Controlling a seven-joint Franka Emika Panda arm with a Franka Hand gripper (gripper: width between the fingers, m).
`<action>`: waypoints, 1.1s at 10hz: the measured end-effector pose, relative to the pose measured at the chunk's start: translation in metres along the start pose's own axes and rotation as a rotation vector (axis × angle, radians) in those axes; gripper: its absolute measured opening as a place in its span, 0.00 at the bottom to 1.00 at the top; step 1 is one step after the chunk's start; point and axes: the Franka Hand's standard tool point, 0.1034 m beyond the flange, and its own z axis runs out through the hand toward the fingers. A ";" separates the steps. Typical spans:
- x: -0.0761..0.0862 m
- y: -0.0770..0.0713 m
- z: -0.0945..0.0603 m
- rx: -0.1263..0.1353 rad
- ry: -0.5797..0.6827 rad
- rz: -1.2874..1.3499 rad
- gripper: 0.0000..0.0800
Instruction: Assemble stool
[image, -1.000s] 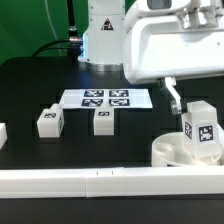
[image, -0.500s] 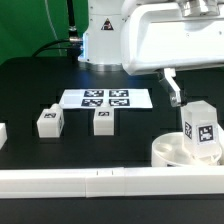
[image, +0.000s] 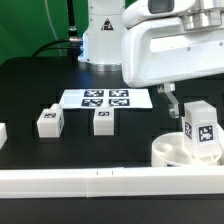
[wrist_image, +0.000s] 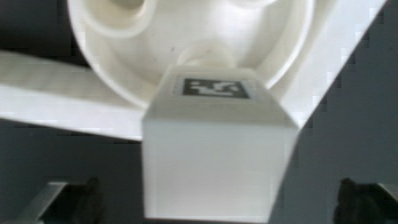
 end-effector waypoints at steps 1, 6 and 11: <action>-0.003 -0.003 0.001 0.021 -0.071 0.007 0.81; 0.002 0.007 0.003 0.061 -0.228 0.014 0.81; 0.003 0.008 0.008 0.057 -0.208 0.005 0.42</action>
Offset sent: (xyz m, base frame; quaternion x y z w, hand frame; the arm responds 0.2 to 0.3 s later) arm 0.0146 -0.0226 0.0026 -0.0339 -0.1082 -0.0245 0.9933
